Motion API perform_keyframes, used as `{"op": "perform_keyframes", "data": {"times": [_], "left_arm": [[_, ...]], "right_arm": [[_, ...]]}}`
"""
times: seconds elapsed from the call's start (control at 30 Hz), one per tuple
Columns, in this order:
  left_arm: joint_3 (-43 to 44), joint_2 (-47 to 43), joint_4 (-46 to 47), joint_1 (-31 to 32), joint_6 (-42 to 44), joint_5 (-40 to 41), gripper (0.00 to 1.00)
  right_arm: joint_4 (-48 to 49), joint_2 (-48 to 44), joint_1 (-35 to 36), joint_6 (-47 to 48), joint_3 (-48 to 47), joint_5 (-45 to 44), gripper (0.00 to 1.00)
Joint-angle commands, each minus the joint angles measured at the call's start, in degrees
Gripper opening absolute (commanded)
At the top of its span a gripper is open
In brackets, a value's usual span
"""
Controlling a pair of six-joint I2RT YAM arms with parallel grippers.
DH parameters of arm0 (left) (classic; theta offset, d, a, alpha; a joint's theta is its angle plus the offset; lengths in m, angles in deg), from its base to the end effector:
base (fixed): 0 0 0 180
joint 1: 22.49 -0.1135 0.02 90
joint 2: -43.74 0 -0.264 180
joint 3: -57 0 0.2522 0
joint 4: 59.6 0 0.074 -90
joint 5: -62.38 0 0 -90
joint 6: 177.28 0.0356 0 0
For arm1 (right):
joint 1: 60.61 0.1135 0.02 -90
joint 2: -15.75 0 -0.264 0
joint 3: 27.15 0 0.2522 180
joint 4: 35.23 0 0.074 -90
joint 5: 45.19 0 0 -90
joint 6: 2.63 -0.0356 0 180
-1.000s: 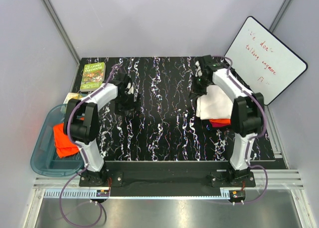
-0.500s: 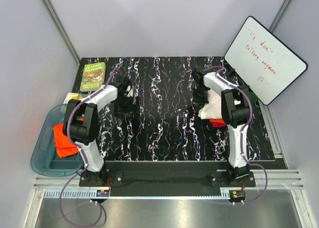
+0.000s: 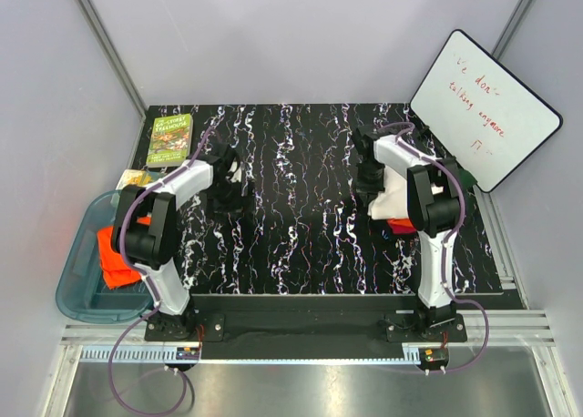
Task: Fold and stack the t-shirts
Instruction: Neatly place the folded tshirt to the corner
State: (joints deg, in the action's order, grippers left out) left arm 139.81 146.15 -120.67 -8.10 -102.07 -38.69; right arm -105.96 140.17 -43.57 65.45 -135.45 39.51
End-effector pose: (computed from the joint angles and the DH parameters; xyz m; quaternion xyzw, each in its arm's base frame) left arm 0.3199 -0.0891 0.1792 0.0044 0.9921 -0.1134 0.0541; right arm 0.4002 0.1192 0.1520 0.0438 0.9976 -0.0344 0.0413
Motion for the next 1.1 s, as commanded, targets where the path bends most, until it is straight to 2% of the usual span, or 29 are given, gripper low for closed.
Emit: {"op": "perform_keyframes", "data": {"times": [0.0,0.37,0.6,0.73,0.8,0.83,0.87,0.93,0.97,1.07], "left_arm": [[-0.85,-3.09,1.69,0.02,0.46,0.44,0.99],[-1.82,-3.45,2.4,0.02,0.2,0.09,0.99],[-2.0,-3.53,2.4,0.02,0.2,0.26,0.99],[-2.0,-4.23,2.4,0.02,0.2,0.7,0.99],[-2.0,-5.02,2.4,0.02,0.46,0.7,0.99],[-1.91,-5.38,2.48,0.02,0.72,0.87,0.99],[-1.91,-5.9,2.66,0.02,0.9,0.53,0.99],[-1.91,-7.4,3.27,0.02,1.42,0.61,0.99],[-1.91,-8.45,3.45,0.02,1.34,0.87,0.99],[-1.65,-9.77,3.45,0.02,0.99,1.75,0.99]], "right_arm": [[-4.11,1.27,-5.26,-1.03,4.89,-14.21,0.0],[-4.29,-2.34,-12.99,0.82,9.29,-22.11,0.0],[-4.03,-3.65,-14.58,2.14,8.59,-20.02,0.0],[-4.2,-7.08,-13.79,2.66,6.74,-15.46,0.0],[-4.2,-10.05,-12.56,3.97,4.82,-14.39,0.07],[-3.94,-11.21,-11.77,4.85,4.11,-12.04,0.14],[-3.24,-12.26,-9.76,5.73,3.41,-11.23,0.4],[-2.1,-15.16,-6.86,7.23,1.03,-9.74,0.7],[-1.74,-16.74,-6.06,7.67,-0.37,-9.03,0.98],[0.63,-18.94,-3.95,8.2,-2.74,-4.38,1.0]]}}
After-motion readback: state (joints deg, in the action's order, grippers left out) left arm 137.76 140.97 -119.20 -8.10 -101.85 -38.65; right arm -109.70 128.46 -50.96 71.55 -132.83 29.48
